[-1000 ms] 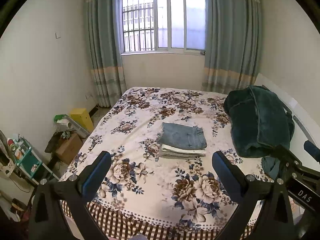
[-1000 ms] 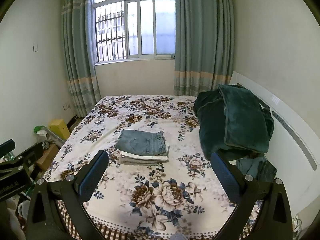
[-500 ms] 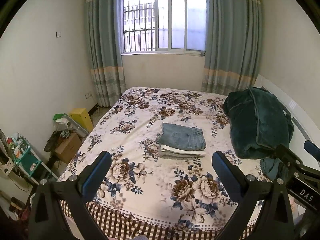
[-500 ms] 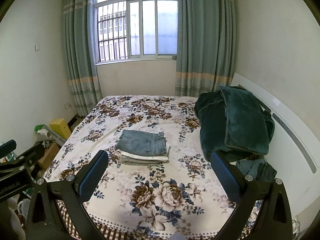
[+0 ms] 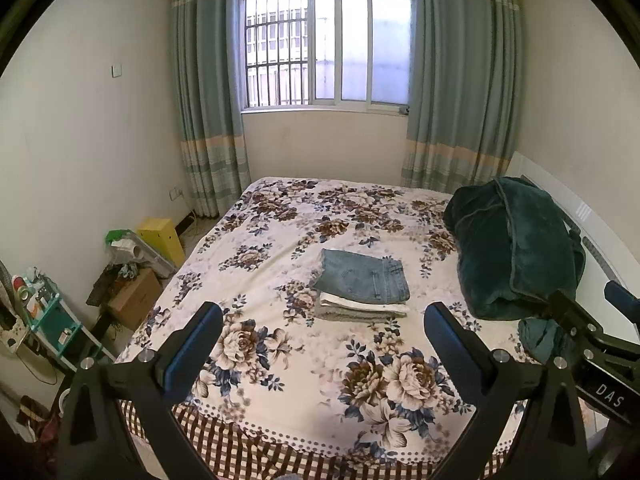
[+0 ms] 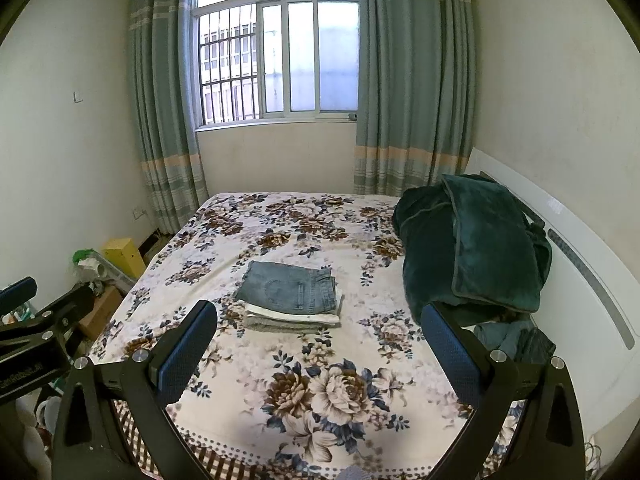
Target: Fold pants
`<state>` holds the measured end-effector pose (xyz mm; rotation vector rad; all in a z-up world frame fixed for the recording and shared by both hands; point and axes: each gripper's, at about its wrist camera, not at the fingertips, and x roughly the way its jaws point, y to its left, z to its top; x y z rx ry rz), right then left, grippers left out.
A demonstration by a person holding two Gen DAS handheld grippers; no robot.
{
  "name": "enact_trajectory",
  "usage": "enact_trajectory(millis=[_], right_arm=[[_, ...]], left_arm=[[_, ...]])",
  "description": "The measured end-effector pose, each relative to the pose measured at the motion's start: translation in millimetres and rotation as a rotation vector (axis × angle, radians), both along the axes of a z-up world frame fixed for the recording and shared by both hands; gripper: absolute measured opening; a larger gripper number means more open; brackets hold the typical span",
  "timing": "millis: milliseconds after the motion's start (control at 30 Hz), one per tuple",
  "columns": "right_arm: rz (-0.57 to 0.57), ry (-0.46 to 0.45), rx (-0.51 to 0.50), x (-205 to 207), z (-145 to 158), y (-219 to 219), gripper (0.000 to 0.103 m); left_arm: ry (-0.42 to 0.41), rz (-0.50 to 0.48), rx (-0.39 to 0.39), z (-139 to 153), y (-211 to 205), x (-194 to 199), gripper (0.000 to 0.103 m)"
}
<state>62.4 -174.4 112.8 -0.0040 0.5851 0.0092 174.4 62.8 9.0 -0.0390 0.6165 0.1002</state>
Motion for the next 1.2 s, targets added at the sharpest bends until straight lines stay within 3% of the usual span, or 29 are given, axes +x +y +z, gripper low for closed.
enact_trajectory(millis=[1200], right_arm=[[0.006, -0.002, 0.002, 0.6, -2.1, 4.8, 0.103]], left_arm=[[0.001, 0.002, 0.0, 2.6, -5.4, -4.0, 0.103]])
